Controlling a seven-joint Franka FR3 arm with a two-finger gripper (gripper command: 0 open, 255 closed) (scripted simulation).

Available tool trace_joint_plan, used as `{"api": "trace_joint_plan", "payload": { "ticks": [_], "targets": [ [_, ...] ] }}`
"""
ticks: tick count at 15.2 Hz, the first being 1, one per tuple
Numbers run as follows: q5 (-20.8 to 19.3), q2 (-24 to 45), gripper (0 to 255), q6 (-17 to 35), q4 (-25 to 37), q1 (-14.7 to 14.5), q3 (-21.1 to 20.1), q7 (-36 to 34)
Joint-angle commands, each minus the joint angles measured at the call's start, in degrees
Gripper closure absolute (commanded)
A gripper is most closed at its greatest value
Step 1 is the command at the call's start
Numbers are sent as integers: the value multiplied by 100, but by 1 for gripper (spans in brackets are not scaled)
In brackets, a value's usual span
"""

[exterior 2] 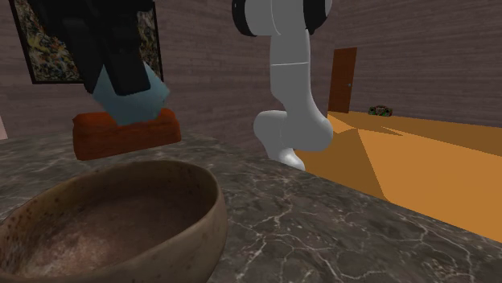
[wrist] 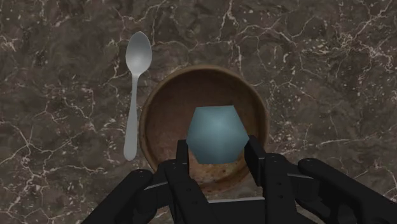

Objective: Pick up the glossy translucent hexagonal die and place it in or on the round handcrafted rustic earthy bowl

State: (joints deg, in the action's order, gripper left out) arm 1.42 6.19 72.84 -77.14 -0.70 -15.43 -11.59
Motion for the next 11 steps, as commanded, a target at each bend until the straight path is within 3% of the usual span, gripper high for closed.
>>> {"api": "trace_joint_plan", "payload": {
  "ticks": [1, 11],
  "targets": [
    [8, -57, 255, 184, -236, 21, 14, 42],
    [62, -316, 255, 1080, -1385, 58, 37, 125]
  ]
}}
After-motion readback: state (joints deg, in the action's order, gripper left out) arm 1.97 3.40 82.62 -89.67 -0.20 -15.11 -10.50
